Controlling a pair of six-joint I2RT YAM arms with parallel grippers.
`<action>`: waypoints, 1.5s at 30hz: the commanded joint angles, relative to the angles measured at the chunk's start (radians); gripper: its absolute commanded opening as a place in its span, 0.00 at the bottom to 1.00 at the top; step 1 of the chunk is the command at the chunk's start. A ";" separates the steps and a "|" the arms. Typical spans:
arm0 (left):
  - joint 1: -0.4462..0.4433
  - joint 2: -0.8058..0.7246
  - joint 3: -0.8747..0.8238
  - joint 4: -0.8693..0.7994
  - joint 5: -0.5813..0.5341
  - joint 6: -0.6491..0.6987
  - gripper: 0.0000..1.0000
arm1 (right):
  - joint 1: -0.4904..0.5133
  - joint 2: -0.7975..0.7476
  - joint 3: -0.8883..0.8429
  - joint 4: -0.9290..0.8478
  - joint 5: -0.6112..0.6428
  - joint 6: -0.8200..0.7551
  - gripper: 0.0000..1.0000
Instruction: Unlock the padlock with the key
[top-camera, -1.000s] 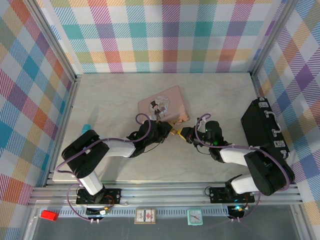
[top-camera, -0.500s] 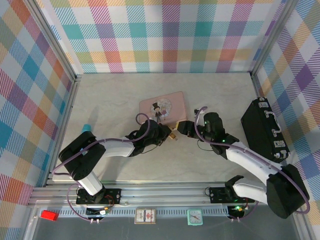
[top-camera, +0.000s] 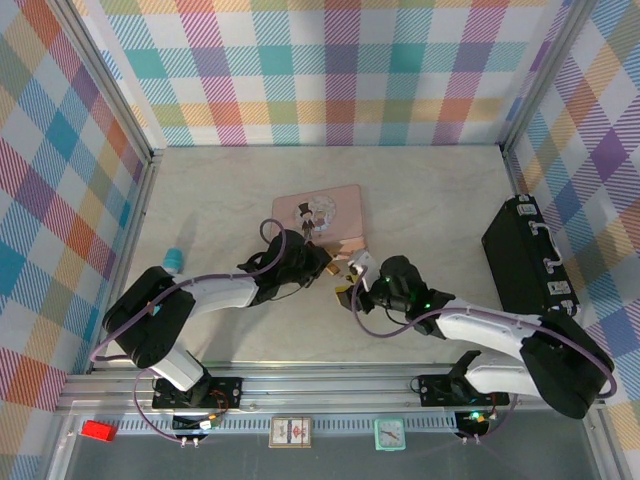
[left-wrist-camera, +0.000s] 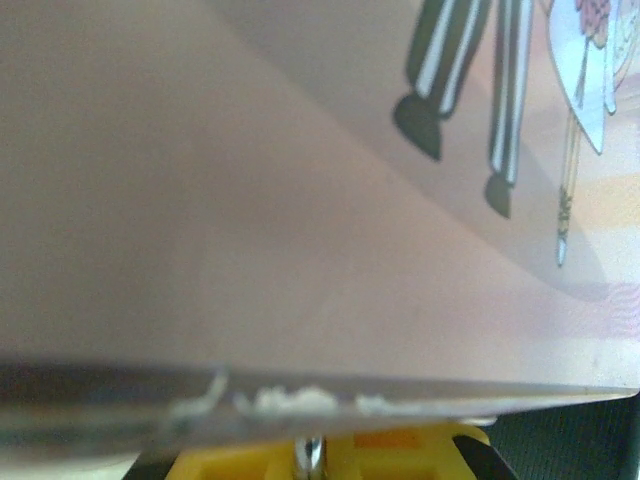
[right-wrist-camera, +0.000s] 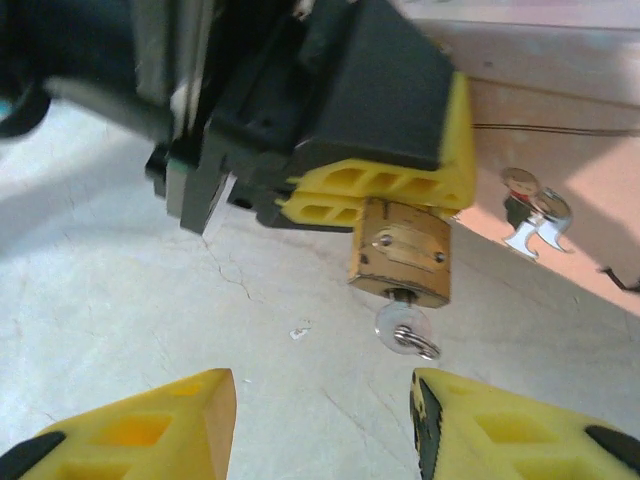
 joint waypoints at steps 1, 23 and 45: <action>0.027 -0.055 0.010 0.004 0.025 -0.029 0.03 | 0.020 0.027 -0.017 0.171 0.067 -0.174 0.49; 0.042 -0.050 -0.001 0.011 0.064 -0.024 0.03 | 0.058 0.153 0.005 0.244 0.223 -0.277 0.31; 0.030 -0.025 0.018 -0.034 0.071 -0.004 0.03 | 0.075 0.181 0.025 0.300 0.256 -0.267 0.29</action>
